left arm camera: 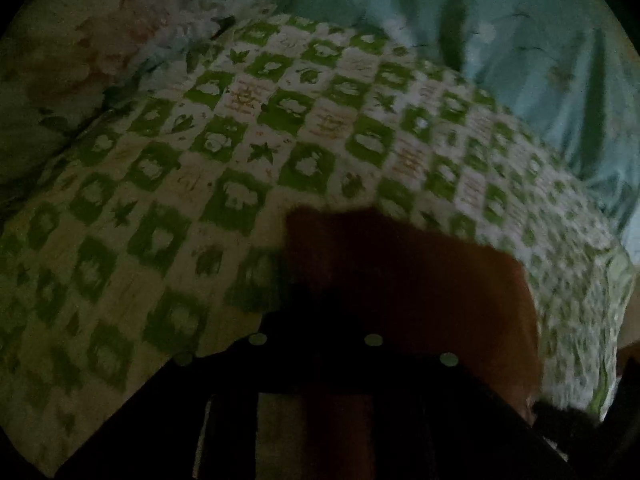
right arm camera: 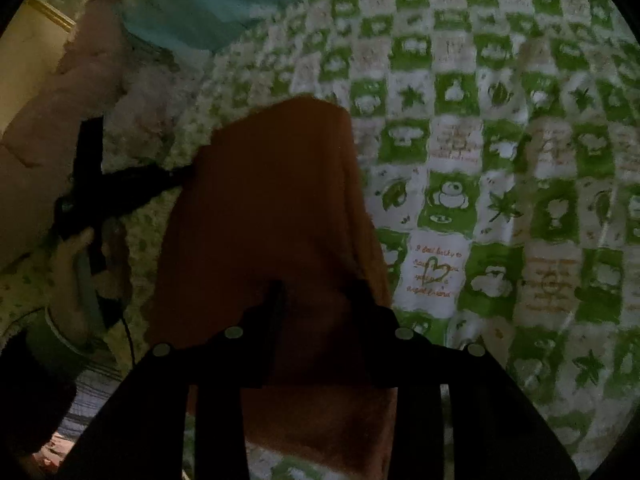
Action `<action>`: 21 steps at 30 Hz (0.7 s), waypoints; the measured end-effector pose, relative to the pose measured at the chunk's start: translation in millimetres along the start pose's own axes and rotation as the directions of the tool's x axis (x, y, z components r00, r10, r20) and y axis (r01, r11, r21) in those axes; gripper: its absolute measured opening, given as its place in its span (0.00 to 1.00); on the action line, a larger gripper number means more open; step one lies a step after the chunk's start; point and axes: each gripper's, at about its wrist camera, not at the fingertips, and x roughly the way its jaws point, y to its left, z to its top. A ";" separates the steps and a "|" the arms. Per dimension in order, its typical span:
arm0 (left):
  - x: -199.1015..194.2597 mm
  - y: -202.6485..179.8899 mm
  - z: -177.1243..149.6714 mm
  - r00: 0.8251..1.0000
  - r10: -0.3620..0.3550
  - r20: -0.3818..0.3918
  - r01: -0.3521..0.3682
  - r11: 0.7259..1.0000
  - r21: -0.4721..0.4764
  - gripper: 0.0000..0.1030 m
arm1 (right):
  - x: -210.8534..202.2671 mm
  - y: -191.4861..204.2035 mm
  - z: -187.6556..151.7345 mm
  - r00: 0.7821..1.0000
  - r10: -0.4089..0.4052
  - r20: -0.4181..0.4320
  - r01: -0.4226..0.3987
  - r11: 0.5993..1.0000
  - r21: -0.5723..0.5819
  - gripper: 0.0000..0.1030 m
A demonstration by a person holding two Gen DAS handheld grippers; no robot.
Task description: Fold small clothes
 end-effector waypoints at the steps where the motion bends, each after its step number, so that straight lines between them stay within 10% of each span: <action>1: -7.2 -0.4 -8.3 1.000 -0.013 -0.001 0.013 1.000 0.010 0.16 | -8.1 2.9 -3.3 1.000 0.009 0.012 -0.009 1.000 -0.002 0.36; 15: -81.4 -5.9 -152.9 0.996 -0.052 -0.078 0.062 0.990 0.128 0.28 | -44.8 18.7 -71.8 0.999 -0.025 0.023 0.025 1.000 -0.016 0.38; 21: -98.7 -6.7 -189.0 0.998 0.027 -0.058 -0.015 0.980 0.197 0.56 | -54.2 29.8 -99.0 0.996 -0.079 0.039 0.081 0.995 -0.058 0.58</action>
